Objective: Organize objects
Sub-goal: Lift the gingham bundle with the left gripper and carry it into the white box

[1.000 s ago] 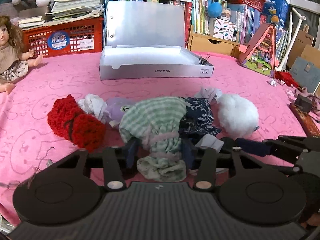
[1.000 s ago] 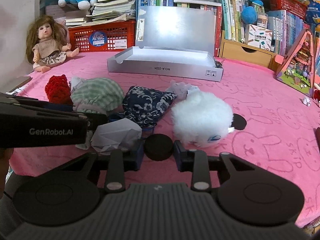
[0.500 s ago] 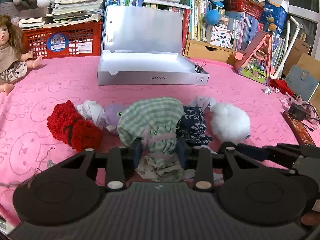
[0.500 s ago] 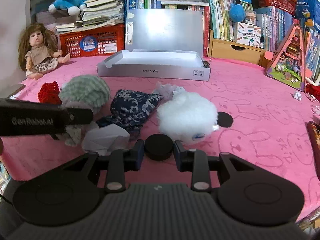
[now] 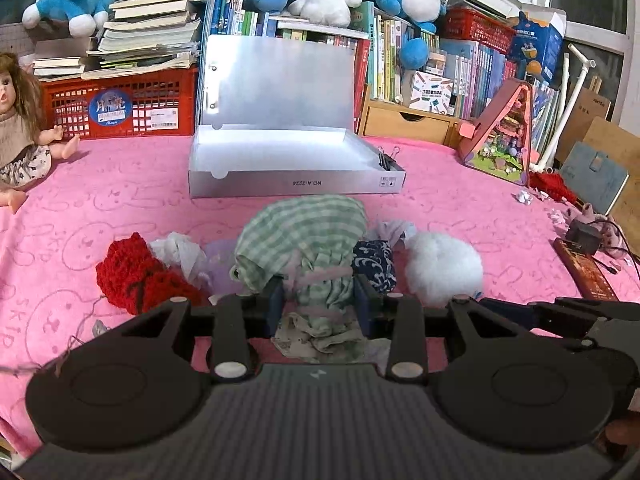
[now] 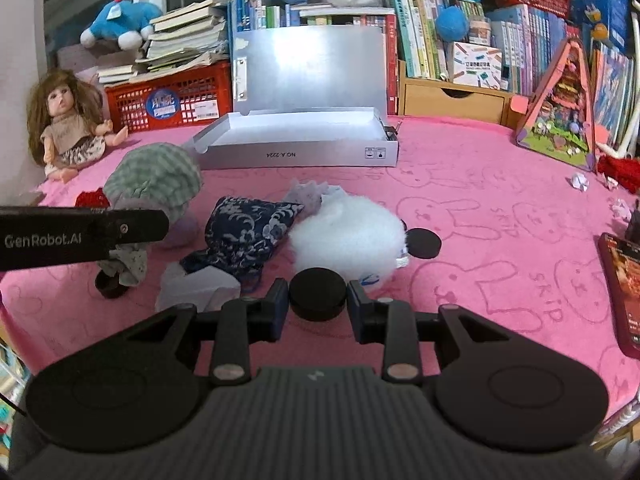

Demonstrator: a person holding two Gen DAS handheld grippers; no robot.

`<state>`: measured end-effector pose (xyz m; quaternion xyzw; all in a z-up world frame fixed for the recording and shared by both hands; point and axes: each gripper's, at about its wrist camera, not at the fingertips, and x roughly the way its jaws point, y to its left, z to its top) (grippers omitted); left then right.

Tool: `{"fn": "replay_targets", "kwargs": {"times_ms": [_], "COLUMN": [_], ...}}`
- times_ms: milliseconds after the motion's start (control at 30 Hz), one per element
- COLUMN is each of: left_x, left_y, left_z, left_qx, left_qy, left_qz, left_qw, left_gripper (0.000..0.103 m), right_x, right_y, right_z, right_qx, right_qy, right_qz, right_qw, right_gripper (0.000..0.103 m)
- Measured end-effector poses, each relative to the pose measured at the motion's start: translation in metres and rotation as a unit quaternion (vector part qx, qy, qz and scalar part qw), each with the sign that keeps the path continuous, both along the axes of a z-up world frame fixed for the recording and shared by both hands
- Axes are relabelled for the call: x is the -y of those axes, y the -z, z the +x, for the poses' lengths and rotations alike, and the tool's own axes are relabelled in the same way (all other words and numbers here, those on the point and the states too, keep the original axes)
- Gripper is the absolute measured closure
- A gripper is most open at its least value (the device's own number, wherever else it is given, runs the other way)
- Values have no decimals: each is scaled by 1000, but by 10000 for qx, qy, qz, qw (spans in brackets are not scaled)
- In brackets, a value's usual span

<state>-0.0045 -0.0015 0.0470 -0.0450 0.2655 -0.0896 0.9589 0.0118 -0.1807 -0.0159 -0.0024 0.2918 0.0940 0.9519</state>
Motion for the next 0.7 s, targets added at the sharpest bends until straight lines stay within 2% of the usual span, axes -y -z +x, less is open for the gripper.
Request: {"fn": "replay_targets", "kwargs": {"times_ms": [367, 700], "left_x": [-3, -10], "left_y": [-5, -12], "left_z": [5, 16], "left_qx": [34, 81], "left_qy": [-13, -39], "left_qz": [-19, -50], "left_qw": [10000, 9999], "left_gripper": [61, 61], "right_x": [10, 19], "right_y": [-8, -14], "right_z": [3, 12], "right_qx": [27, 131], "right_qy": [141, 287], "right_qz": [280, 311], "right_qw": [9995, 9990], "right_gripper": [67, 67]}}
